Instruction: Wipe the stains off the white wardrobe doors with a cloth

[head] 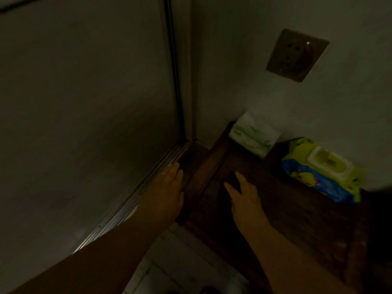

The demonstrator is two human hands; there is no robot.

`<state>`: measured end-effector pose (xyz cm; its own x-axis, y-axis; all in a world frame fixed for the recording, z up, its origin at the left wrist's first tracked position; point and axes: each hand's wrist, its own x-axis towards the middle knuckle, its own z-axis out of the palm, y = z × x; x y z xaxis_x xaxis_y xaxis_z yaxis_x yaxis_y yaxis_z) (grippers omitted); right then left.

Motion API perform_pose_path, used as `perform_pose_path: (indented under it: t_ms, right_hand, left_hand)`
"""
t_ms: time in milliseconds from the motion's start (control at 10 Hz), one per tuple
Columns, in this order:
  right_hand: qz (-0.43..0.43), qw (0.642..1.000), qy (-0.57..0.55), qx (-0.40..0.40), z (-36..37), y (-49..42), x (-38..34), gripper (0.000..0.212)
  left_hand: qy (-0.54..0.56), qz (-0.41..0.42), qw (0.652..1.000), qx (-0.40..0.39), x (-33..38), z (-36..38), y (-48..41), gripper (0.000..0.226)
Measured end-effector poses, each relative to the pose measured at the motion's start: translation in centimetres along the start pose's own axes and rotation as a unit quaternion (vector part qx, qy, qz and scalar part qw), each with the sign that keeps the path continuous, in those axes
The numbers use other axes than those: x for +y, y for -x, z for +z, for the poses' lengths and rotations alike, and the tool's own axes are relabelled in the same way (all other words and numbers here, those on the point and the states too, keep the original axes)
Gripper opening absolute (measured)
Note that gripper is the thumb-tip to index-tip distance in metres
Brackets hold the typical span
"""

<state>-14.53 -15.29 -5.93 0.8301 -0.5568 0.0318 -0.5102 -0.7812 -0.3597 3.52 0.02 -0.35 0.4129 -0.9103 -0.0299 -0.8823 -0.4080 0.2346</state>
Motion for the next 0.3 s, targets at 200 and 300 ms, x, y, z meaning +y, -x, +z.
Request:
perform_pose_path:
  t_ms: [200, 300]
  right_hand:
    - [0.012, 0.999, -0.040, 0.002, 2.4, -0.1, 1.2, 0.067]
    - [0.032, 0.997, -0.063, 0.033, 0.2, -0.3, 0.6, 0.057]
  left_hand:
    - [0.018, 0.002, 1.000, -0.008, -1.7, 3.3, -0.2, 0.057]
    - [0.085, -0.039, 0.995, 0.027, -1.5, 2.7, -0.4, 0.055]
